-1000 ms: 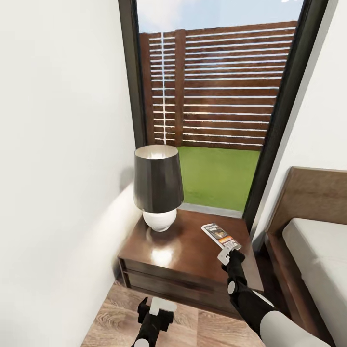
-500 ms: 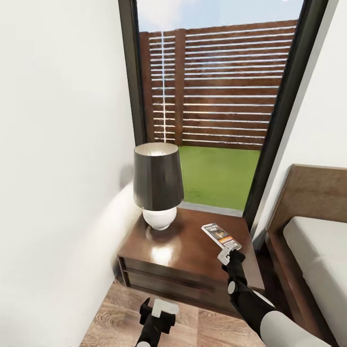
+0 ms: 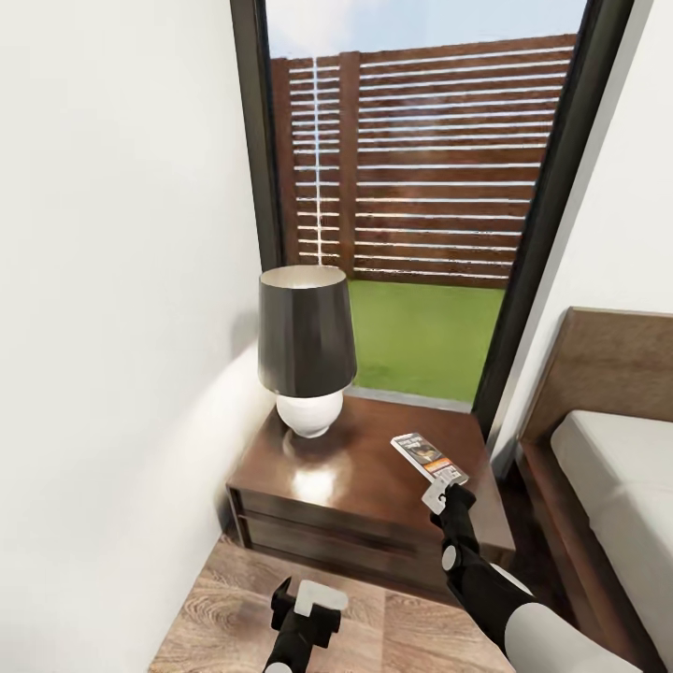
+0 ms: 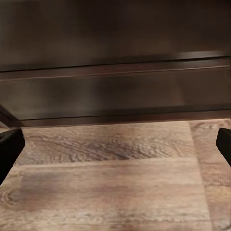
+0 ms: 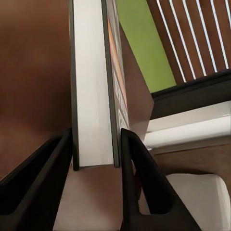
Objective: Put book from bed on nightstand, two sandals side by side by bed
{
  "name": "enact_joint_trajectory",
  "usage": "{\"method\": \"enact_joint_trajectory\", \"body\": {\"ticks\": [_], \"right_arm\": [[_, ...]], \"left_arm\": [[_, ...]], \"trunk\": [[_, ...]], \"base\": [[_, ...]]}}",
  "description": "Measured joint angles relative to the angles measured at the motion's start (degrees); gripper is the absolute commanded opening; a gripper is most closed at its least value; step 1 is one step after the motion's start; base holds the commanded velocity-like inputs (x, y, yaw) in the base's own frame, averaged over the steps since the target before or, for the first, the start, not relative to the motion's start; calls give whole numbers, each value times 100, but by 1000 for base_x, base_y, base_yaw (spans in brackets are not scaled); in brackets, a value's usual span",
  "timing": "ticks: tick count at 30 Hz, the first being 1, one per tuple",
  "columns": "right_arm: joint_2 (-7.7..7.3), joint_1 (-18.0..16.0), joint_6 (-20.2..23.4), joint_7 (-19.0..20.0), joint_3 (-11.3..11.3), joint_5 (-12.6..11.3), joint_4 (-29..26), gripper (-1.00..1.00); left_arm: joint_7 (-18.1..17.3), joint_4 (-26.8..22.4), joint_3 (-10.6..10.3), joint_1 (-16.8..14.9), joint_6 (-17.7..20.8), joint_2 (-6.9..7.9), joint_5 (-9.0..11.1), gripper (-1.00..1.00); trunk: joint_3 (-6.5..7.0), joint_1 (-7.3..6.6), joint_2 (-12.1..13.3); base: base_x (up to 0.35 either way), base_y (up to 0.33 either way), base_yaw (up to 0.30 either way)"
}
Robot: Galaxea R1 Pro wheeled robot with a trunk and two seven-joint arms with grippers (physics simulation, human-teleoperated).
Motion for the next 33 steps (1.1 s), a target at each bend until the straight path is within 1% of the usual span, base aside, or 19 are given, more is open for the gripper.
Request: {"method": "enact_joint_trajectory", "body": {"ticks": [10,21,33], "right_arm": [[0,0,0,0,2,-1,0,-100],[0,-1,1,-1,0,6,-2,-100],[0,-1,0,-1,0,3,-1,-100]], "left_arm": [[0,2,0,0,0,0,2,100],[0,3,-4,0,0,0,9,100],[0,3,-2,0,3,0,17,100]], "trunk": [[-180,220,-401],[-180,220,-403],[-180,218,-403]], "base": [[0,0,0],[12,0,0],[236,0,0]]}}
